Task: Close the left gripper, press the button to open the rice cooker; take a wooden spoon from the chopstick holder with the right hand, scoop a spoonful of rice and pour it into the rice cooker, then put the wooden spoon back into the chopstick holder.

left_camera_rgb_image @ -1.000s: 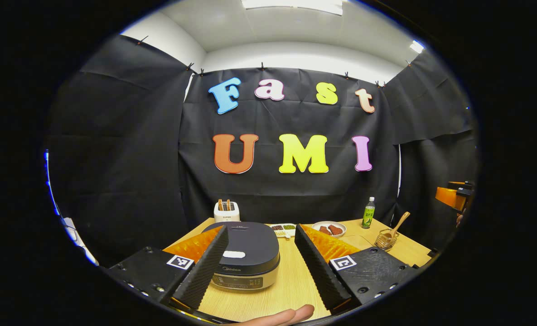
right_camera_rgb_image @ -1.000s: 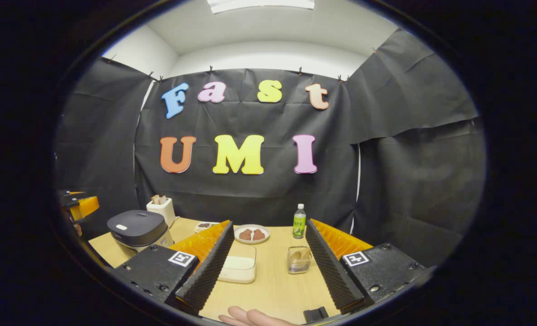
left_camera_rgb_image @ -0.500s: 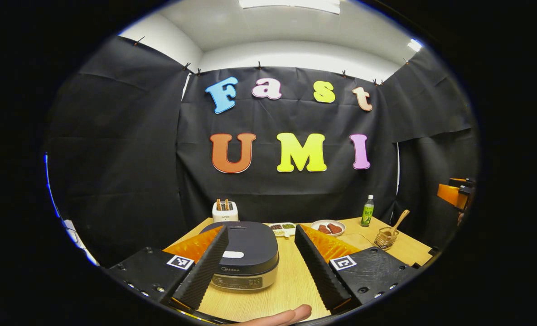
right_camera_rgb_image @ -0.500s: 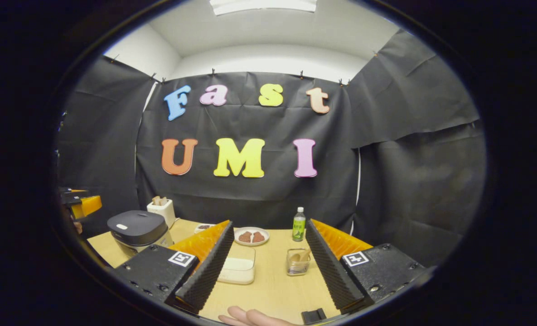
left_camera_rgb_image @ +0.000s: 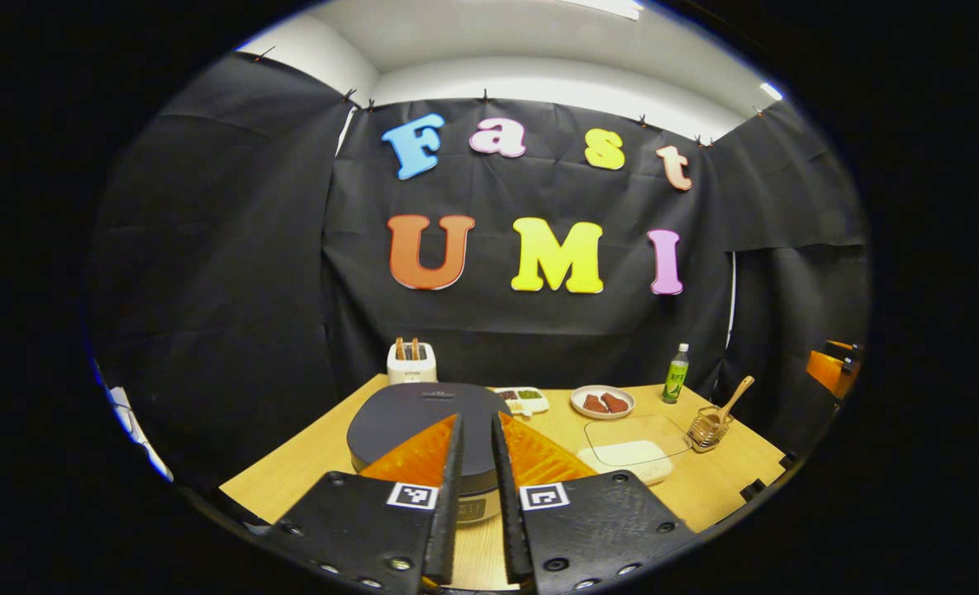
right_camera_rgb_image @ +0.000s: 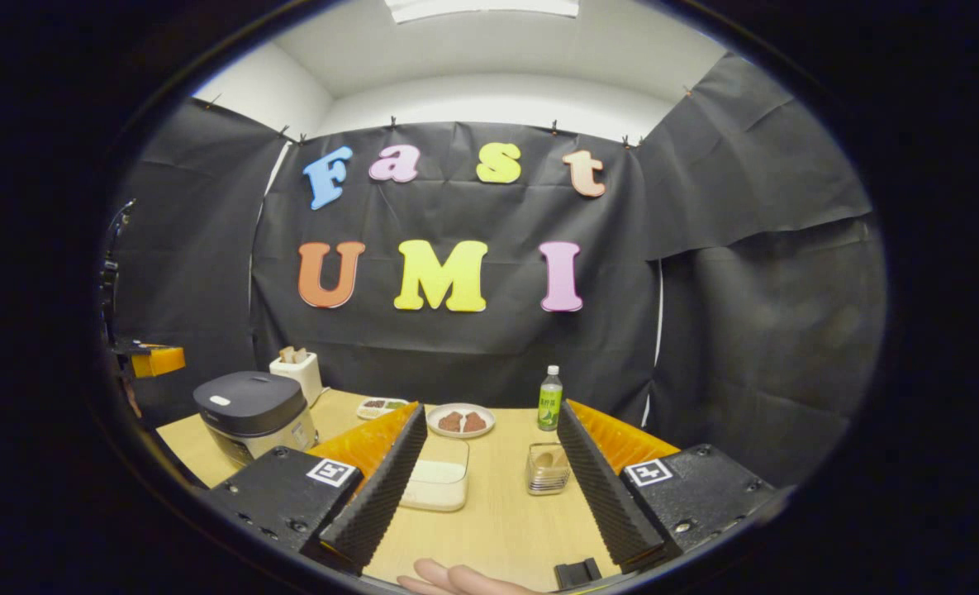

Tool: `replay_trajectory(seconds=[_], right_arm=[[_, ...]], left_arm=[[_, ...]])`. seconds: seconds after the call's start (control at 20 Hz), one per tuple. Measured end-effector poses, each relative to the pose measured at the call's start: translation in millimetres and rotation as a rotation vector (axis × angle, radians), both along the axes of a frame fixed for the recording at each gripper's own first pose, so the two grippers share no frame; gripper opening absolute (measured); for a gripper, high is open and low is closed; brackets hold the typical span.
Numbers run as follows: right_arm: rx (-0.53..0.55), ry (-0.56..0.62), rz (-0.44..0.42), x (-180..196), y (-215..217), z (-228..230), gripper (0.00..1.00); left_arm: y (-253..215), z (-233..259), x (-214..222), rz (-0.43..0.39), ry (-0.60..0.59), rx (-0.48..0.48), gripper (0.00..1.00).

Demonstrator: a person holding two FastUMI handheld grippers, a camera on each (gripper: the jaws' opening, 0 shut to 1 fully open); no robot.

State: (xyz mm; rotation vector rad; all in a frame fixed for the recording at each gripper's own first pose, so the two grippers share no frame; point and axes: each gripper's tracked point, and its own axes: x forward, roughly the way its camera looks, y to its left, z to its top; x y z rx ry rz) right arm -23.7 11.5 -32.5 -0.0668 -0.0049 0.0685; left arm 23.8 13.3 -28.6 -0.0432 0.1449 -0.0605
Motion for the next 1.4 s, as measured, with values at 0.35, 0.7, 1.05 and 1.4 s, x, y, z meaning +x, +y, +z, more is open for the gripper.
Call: replay_trajectory(seconds=[0.35, 0.7, 1.05, 1.4], right_arm=[[0.014, 0.006, 0.019, 2, -8, -8, 1.0], [0.014, 0.05, 0.037, 9, -13, -31, 1.0], [0.03, 0.082, 0.031, 15, -23, -42, 1.0], [0.018, 0.079, 0.014, 12, -26, -41, 1.0]], left_arm=[[13, -51, 44, 0.024, 0.207, 0.011, 0.0], [23, -81, 72, 0.074, 0.321, 0.034, 0.0], [26, -96, 69, 0.074, 0.373, 0.06, 0.0], [29, -100, 66, 0.123, 0.398, 0.077, 0.0]])
